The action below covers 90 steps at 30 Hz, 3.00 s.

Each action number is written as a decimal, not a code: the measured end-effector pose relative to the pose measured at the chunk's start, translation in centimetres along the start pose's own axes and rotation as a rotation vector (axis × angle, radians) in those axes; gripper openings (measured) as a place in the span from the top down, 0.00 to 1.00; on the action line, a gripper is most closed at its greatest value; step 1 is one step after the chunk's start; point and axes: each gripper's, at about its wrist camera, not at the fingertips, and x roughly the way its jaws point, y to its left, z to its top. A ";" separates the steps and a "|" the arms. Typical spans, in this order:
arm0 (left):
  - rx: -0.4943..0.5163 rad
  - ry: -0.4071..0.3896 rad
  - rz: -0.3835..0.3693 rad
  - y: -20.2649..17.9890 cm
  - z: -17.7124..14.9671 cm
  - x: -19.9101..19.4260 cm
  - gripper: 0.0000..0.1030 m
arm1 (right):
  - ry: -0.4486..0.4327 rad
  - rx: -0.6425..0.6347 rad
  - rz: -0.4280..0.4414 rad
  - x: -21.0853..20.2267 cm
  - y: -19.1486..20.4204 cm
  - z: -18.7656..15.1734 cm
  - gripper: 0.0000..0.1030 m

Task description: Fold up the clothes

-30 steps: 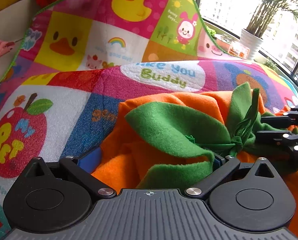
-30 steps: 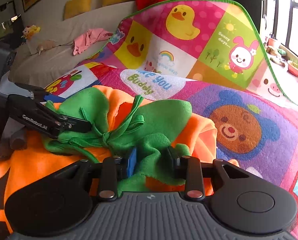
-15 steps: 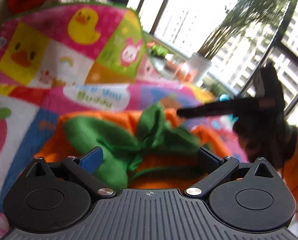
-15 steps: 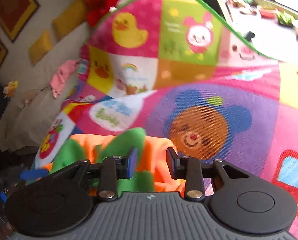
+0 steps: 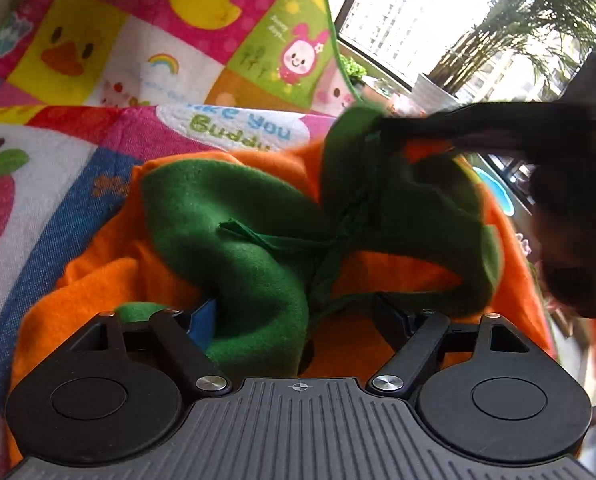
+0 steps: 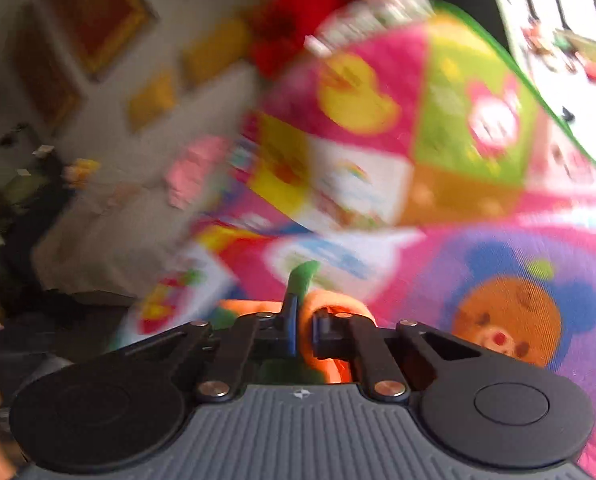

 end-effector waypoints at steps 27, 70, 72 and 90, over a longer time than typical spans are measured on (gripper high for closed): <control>-0.223 -0.019 0.073 4.4 0.8 -2.6 0.63 | 0.071 -0.030 -0.162 -9.4 2.6 -9.9 0.92; -0.065 0.021 0.031 -0.1 -4.0 -5.1 0.71 | 0.115 -0.530 -0.148 -2.9 7.3 -4.5 0.27; -0.054 0.026 0.028 -0.1 -4.5 -5.4 0.71 | 0.211 -0.551 -0.097 0.0 7.1 -3.5 0.21; 0.270 -0.151 -0.042 -3.5 -1.2 -14.0 0.19 | 0.344 -0.542 -0.043 2.4 8.1 -7.9 0.81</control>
